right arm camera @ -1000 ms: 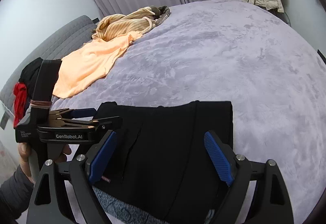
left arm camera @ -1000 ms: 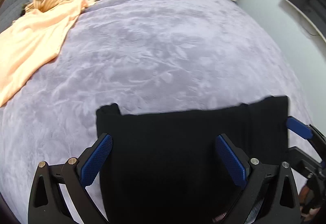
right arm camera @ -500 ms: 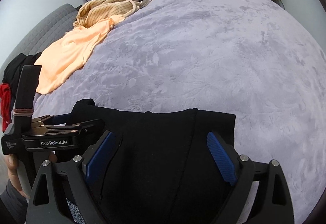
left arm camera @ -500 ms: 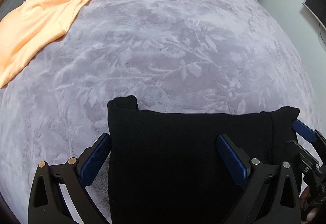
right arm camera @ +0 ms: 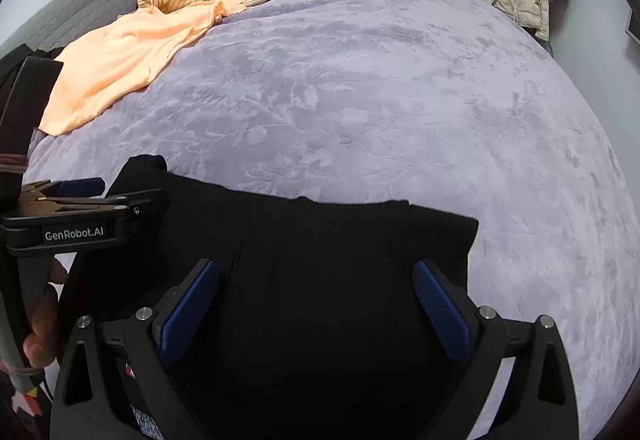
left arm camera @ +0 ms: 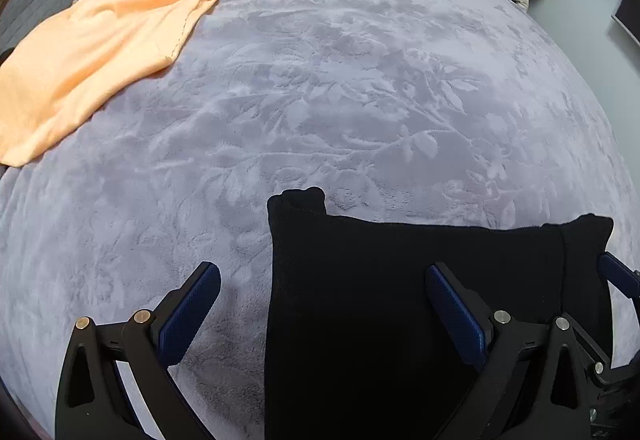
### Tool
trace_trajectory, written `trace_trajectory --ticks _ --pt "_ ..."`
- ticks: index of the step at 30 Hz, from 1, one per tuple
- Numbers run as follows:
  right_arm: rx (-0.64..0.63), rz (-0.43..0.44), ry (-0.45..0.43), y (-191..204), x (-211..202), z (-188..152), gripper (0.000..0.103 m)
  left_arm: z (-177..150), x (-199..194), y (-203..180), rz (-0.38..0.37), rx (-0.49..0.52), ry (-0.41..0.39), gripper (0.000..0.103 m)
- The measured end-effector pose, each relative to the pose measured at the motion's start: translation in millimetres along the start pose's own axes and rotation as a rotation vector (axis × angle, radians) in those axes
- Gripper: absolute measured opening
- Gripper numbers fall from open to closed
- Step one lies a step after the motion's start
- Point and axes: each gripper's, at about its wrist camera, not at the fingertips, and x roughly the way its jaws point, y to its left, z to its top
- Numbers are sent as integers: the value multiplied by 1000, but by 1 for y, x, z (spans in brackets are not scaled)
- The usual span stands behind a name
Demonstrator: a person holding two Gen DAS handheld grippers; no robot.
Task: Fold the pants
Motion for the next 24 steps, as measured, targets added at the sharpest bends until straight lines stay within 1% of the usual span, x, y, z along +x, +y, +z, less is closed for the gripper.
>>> trace_trajectory --ticks 3,8,13,17,19,20,21,22,24 --pt "-9 -21 -17 3 -13 -20 99 -10 -10 -3 8 20 -26 102" --pt "-24 -71 -47 10 -30 -53 99 -30 -21 2 -16 24 -38 102" --pt "-21 -96 -65 19 -43 -74 100 -49 -30 1 -18 32 -55 102" --pt "-42 -134 -78 28 -49 -89 101 -68 -37 6 -37 11 -50 102" --pt "-41 -155 -84 32 -55 -93 101 -78 -51 11 -47 -11 -61 102" --pt "-37 -135 -106 35 -63 -97 101 -84 -60 13 -52 -13 -87 102" --pt "-39 -94 -131 39 -71 -100 101 -89 -66 14 -46 -8 -103 102" --pt "-42 -70 -145 42 -76 -102 101 -94 -68 14 -34 3 -107 102" --pt "-57 -62 -146 46 -75 -103 101 -100 -63 13 -22 29 -101 102"
